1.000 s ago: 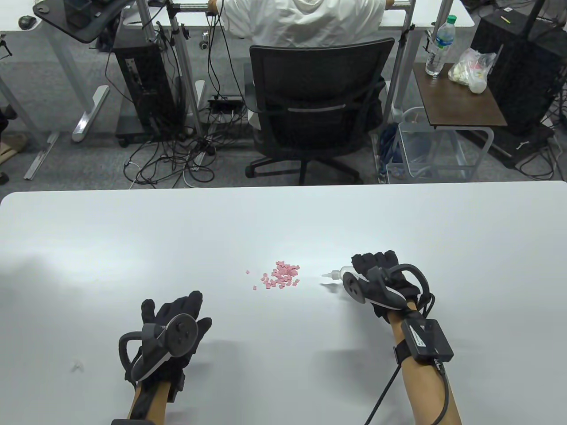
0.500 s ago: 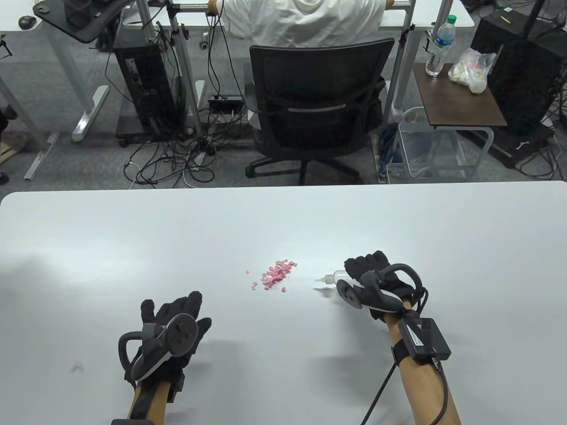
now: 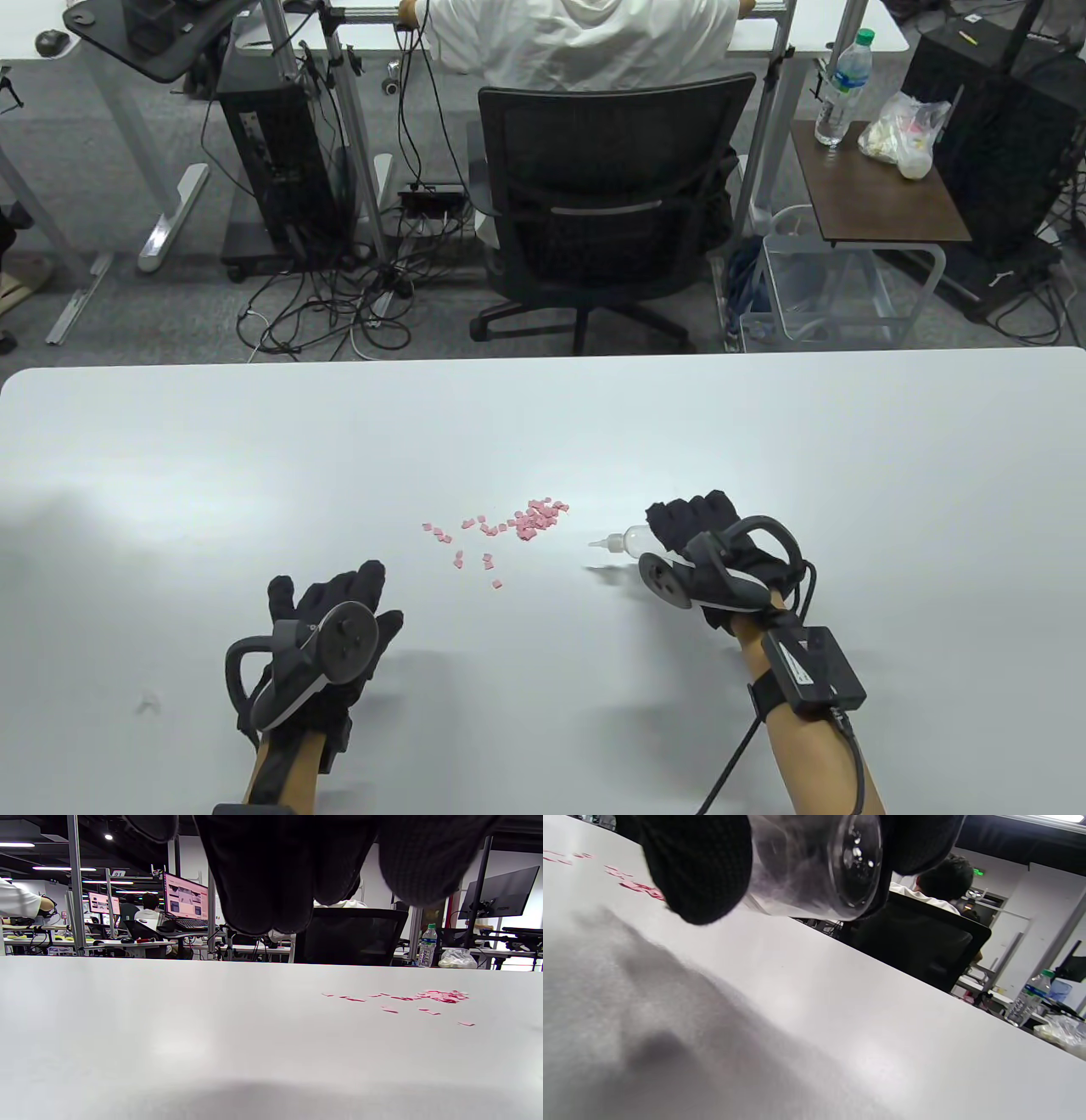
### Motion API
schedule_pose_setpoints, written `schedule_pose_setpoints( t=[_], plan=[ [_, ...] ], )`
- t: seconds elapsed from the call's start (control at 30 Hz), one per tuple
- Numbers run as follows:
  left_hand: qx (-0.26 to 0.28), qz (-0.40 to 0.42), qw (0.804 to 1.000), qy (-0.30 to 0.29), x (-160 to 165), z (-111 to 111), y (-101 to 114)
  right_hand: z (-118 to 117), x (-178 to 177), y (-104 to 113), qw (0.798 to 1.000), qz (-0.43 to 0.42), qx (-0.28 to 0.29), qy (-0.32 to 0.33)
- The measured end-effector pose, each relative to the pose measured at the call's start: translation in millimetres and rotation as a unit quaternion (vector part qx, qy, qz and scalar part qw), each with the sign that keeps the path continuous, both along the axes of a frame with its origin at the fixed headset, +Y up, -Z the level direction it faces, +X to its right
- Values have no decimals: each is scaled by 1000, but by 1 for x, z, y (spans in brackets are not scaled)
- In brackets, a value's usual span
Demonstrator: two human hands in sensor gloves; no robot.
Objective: Squeeze empty conical bottle to blow paper scraps with air puff
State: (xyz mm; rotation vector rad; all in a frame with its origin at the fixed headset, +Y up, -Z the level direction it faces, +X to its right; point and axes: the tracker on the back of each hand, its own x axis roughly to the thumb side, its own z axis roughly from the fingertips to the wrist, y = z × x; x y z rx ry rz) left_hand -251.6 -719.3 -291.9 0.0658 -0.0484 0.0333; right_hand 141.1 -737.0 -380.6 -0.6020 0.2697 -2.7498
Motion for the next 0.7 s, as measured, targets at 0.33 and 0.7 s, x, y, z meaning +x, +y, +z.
schedule_pose_setpoints(
  t=[0.33, 0.7],
  plan=[
    [0, 3, 1000, 2, -2, -1, 0, 2, -3, -1, 1000, -3, 20, -15],
    [-4, -4, 1000, 0, 0, -1, 0, 5, -14, -3, 999, -25, -27, 3]
  ],
)
